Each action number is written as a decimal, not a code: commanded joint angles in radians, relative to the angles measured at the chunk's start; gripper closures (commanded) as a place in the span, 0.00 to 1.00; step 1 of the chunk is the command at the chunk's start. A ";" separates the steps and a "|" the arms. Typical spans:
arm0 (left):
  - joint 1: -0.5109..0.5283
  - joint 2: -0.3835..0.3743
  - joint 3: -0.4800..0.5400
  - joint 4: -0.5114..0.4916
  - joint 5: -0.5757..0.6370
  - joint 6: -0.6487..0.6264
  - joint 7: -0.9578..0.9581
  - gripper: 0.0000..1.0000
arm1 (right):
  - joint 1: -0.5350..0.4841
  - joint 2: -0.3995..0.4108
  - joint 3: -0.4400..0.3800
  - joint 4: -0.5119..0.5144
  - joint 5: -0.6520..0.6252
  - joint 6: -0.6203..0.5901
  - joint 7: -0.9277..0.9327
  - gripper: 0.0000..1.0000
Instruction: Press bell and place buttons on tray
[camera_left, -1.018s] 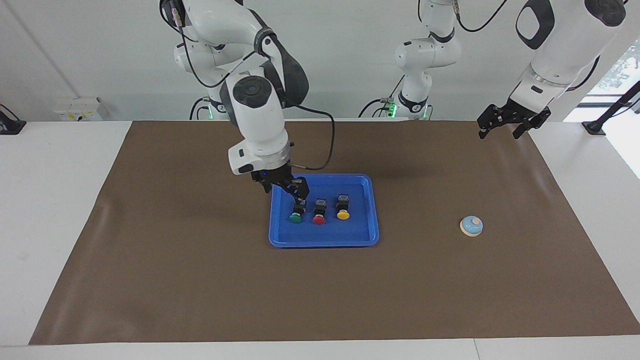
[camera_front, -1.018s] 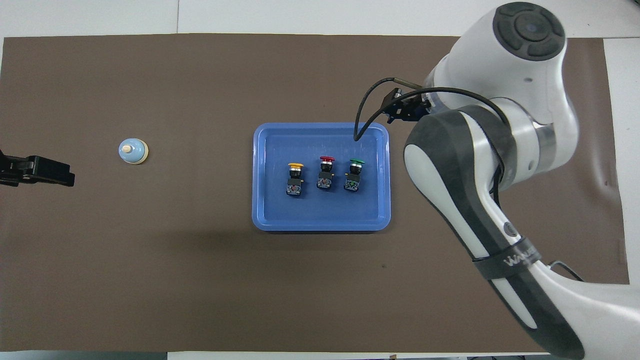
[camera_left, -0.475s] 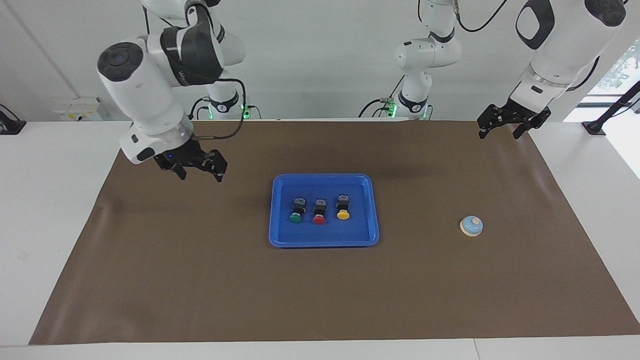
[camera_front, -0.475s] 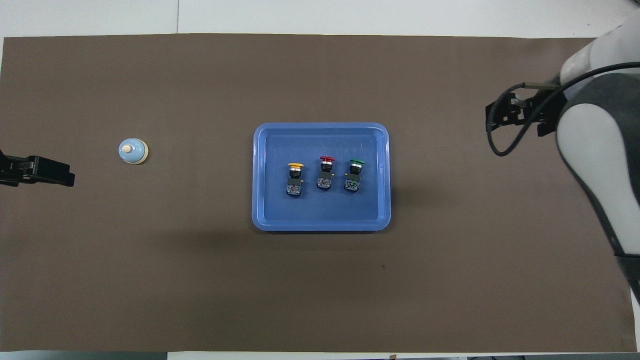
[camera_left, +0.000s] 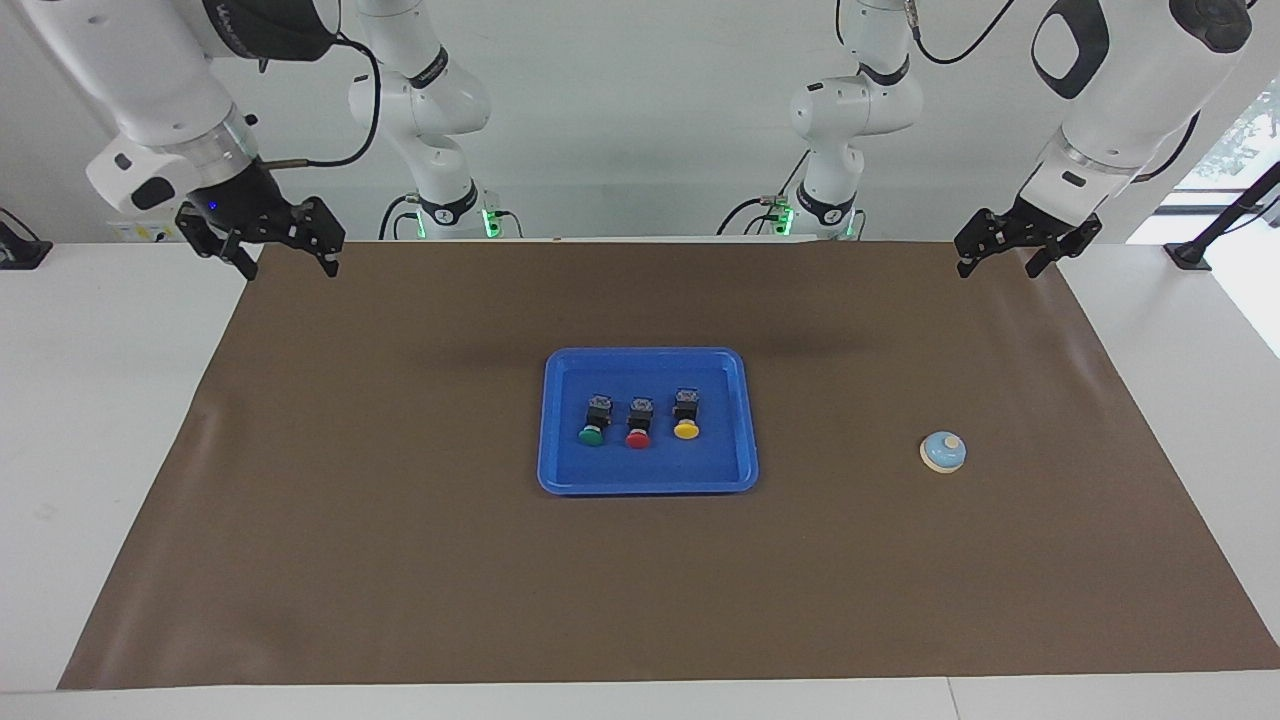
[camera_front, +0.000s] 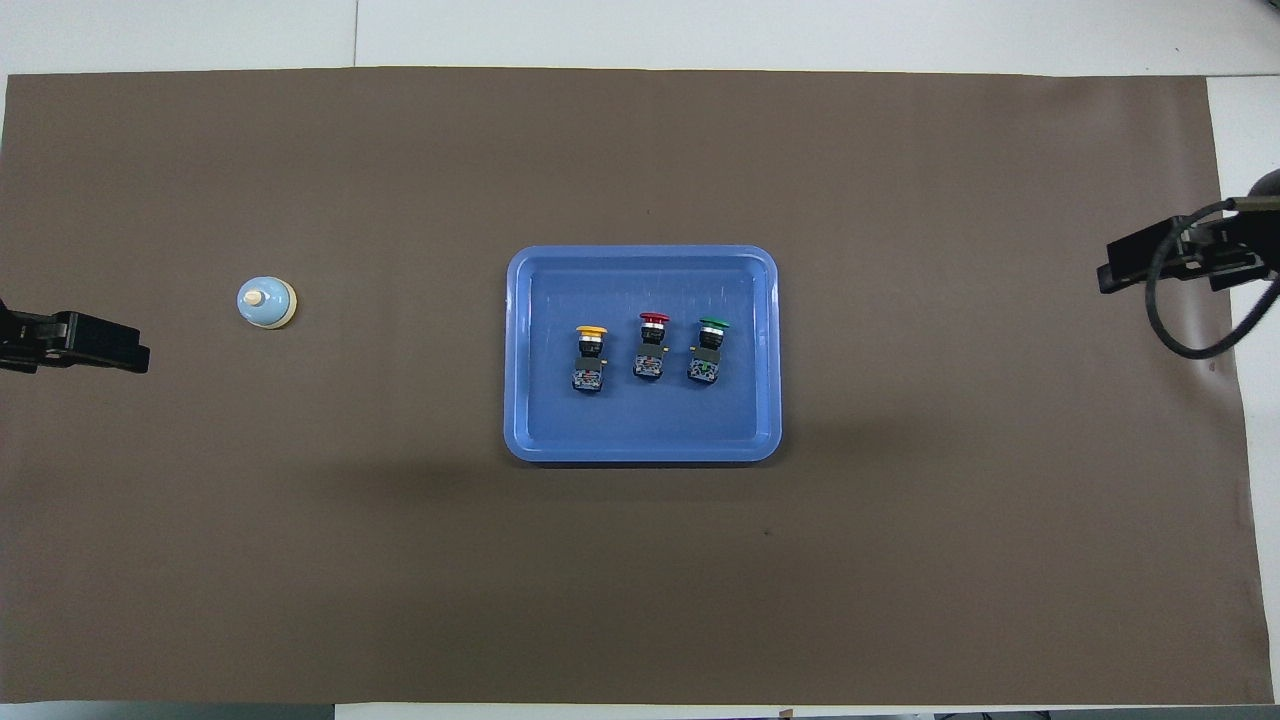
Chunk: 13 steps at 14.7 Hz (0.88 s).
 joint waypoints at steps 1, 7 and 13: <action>0.007 -0.026 0.004 -0.025 -0.008 0.001 0.014 0.00 | -0.008 -0.057 0.015 -0.035 -0.028 -0.015 -0.018 0.00; -0.006 -0.026 0.003 -0.025 -0.008 0.003 0.013 0.00 | -0.043 -0.082 0.037 -0.107 -0.025 0.075 -0.011 0.00; 0.001 -0.024 0.004 -0.025 -0.005 0.020 0.017 0.00 | -0.056 -0.085 0.037 -0.141 -0.007 0.117 -0.011 0.00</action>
